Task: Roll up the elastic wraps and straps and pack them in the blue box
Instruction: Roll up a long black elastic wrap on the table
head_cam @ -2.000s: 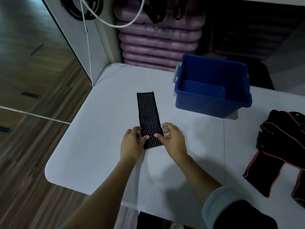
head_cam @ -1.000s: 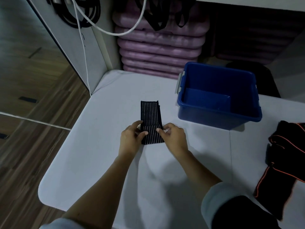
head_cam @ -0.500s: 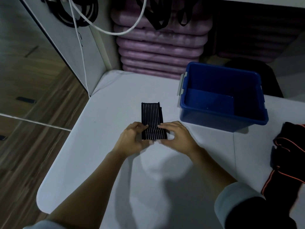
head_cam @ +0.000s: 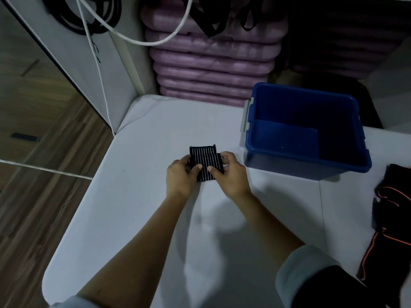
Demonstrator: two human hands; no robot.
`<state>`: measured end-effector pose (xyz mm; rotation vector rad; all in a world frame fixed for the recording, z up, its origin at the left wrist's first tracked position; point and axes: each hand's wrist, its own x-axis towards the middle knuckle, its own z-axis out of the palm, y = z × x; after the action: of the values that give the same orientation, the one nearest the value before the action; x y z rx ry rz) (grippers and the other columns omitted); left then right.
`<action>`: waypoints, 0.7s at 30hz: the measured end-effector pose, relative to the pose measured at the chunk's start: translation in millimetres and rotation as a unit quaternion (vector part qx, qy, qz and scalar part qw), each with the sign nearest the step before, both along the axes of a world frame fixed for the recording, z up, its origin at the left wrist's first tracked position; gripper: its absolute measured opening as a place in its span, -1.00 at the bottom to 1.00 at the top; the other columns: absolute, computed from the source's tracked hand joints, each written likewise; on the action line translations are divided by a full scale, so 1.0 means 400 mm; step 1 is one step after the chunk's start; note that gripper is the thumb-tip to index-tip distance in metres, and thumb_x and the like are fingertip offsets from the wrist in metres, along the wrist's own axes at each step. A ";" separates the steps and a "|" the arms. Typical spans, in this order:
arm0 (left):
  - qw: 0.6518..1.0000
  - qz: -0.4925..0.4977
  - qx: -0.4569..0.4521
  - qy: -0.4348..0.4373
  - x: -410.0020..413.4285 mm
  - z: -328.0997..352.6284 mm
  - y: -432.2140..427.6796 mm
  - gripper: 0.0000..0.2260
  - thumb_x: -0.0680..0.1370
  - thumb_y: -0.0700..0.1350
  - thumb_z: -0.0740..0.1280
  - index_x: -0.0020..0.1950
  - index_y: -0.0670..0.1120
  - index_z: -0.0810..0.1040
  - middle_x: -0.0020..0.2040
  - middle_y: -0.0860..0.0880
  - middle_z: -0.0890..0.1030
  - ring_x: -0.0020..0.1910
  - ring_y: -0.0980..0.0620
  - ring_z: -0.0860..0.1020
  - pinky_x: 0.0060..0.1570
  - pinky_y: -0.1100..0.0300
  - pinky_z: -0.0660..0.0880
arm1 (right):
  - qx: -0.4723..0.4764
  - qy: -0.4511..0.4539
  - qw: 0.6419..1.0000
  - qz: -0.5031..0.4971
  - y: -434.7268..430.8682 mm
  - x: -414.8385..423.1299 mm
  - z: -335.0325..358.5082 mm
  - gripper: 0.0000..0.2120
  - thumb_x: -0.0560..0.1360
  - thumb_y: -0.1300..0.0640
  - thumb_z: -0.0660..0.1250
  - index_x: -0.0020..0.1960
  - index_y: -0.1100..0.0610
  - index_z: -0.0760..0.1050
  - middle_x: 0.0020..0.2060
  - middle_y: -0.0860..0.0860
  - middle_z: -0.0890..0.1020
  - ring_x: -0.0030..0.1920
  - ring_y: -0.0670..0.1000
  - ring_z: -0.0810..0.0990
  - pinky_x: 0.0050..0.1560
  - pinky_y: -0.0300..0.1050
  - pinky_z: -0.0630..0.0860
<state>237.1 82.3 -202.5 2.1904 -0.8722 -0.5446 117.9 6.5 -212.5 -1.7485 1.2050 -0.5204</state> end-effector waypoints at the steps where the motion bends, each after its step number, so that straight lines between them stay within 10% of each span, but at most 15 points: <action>1: 1.000 0.006 -0.003 0.009 -0.006 0.002 -0.003 -0.70 0.50 -0.07 0.35 0.22 -0.11 0.53 -0.04 -0.14 0.62 -0.02 -0.08 0.57 -0.04 0.20 0.44 | 0.007 -0.002 1.000 -0.009 0.003 0.003 -0.006 -0.54 0.40 0.04 0.44 0.23 0.09 0.39 0.08 0.04 0.61 0.00 0.07 0.62 0.06 0.07 0.58; 21: 0.976 0.067 -0.107 0.175 -0.029 0.022 0.019 -0.63 0.48 -0.22 0.38 0.24 0.02 0.46 0.14 -0.06 0.44 0.05 0.00 0.52 0.11 0.03 0.54 | 0.025 -0.120 0.992 -0.022 0.028 -0.005 0.020 -0.44 0.38 0.29 0.43 0.23 -0.20 0.44 0.15 -0.04 0.48 0.11 -0.11 0.52 0.20 -0.02 0.52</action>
<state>225.4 90.1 -193.6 1.8664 -0.5626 -0.7086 115.8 17.8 -204.5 -1.5698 1.0794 -0.7002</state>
